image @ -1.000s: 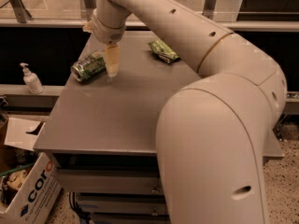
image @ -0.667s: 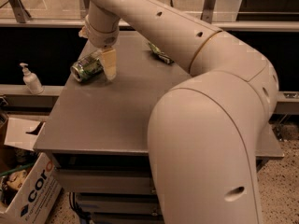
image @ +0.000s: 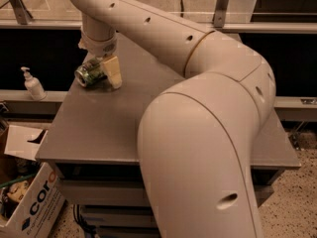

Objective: Pick green can

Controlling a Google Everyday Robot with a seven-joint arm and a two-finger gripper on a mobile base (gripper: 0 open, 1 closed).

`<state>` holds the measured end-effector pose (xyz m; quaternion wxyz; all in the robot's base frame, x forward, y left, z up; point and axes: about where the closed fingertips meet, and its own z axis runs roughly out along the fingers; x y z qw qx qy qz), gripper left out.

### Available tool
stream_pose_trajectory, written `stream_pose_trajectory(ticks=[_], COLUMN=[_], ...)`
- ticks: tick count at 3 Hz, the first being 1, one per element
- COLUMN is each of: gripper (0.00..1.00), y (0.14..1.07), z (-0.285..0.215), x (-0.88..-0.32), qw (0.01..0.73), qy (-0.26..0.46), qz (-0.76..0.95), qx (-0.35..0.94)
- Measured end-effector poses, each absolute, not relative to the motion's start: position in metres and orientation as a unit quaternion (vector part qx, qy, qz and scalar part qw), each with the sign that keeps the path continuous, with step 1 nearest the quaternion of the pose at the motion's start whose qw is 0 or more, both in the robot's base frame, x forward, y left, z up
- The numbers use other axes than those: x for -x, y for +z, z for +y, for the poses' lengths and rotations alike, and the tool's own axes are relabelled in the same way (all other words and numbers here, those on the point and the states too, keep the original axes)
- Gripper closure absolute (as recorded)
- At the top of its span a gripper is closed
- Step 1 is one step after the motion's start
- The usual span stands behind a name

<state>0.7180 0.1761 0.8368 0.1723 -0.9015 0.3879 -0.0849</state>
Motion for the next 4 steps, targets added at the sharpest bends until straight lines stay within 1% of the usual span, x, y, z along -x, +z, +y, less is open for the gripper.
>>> stream_pose_trajectory(ticks=[1, 4], gripper=[0.16, 0.87], y=[0.8342, 0.8371], z=[0.1773, 0.1706], x=[-0.7186, -0.7208], qw=[0.159, 0.149], qy=[-0.09, -0.099], qz=[0.375, 0.369], qx=[0.909, 0.912])
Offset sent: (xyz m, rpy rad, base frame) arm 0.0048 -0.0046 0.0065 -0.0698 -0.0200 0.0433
